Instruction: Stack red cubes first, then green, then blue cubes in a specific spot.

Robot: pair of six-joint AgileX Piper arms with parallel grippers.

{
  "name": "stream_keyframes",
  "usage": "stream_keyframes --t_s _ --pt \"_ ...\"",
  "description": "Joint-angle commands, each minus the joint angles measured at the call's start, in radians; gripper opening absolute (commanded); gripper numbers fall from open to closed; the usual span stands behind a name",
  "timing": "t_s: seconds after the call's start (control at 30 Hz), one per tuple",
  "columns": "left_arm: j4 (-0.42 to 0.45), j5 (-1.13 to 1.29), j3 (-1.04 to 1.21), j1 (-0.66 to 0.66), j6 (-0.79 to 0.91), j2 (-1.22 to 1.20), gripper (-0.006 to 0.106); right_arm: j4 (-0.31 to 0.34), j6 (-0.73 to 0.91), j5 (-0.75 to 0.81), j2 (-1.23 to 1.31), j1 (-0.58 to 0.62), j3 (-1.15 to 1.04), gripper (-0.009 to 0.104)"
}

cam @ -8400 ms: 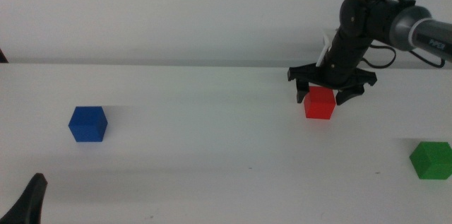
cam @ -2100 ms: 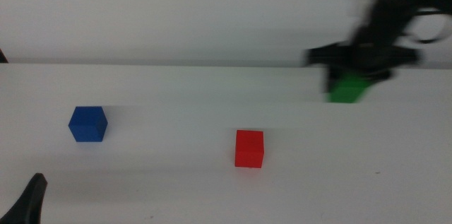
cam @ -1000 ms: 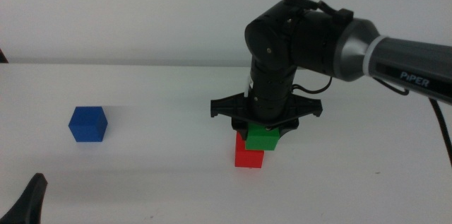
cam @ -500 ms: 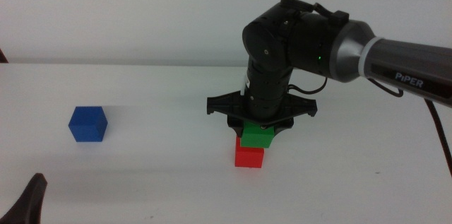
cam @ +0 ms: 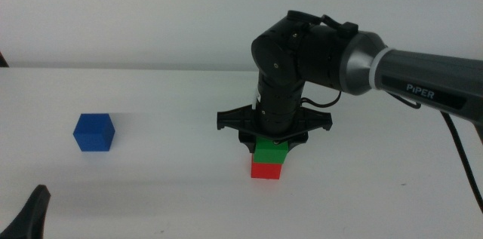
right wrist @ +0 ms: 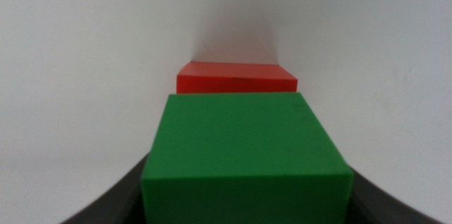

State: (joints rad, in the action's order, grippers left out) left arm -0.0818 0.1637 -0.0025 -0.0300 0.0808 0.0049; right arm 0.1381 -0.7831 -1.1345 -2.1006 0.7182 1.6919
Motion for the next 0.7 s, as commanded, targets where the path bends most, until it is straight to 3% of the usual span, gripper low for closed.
stream_keyframes --t_s 0.0,0.67 --pt "-0.005 -0.016 0.04 0.001 -0.002 -0.041 0.094 0.013 -0.01 0.006 -0.004 0.002 0.008 0.006" --pt "-0.005 -0.016 0.04 0.001 -0.002 -0.041 0.094 0.015 -0.031 0.036 -0.028 0.002 0.006 0.006"
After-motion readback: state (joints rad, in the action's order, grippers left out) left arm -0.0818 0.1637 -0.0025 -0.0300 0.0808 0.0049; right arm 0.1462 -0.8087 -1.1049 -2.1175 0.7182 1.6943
